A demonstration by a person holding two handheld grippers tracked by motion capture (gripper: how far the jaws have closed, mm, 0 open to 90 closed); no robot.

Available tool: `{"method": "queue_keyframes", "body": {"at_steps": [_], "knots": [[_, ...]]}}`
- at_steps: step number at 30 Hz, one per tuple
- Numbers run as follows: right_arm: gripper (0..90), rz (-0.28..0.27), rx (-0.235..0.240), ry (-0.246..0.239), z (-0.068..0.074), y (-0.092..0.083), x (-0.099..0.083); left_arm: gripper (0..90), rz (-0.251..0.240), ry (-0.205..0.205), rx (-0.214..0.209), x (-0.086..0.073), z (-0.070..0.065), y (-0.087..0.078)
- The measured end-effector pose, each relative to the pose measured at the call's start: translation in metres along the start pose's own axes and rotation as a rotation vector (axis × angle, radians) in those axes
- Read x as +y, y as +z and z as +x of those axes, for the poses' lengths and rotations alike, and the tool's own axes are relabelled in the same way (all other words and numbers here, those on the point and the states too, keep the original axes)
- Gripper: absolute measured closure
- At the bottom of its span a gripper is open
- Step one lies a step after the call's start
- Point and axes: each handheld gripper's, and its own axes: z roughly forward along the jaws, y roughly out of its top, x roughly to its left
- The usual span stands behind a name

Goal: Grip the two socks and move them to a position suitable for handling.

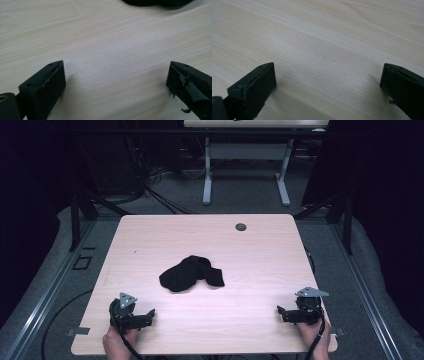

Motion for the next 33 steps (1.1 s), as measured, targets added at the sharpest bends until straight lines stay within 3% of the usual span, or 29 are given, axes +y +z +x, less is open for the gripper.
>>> {"method": "queue_keyframes", "body": {"at_steps": [17,20,24,26,28,30,33], "knots": [[0.0,0.000,0.001,-0.001,0.000,0.000,0.000,2.3,0.002,0.003,-0.005,0.001,0.001,0.001],[0.0,0.006,0.008,-0.009,0.000,0.000,0.000,1.6,0.009,0.032,-0.029,0.003,0.004,0.003],[0.0,0.009,0.013,-0.016,0.000,0.000,0.001,1.7,0.029,0.040,-0.043,0.006,0.006,0.003],[0.0,0.008,0.013,-0.016,0.000,0.000,0.001,0.1,0.040,0.047,-0.062,0.008,0.006,0.004],[0.0,0.005,0.013,-0.016,0.000,0.000,0.000,1.7,0.047,0.072,-0.114,0.012,0.006,0.003],[0.0,0.008,0.017,-0.020,0.000,0.000,0.001,8.0,0.041,0.103,-0.125,0.017,0.002,0.001],[0.0,0.008,0.019,-0.022,0.001,0.000,0.001,6.7,0.045,0.116,-0.150,0.027,-0.002,-0.001]]}}
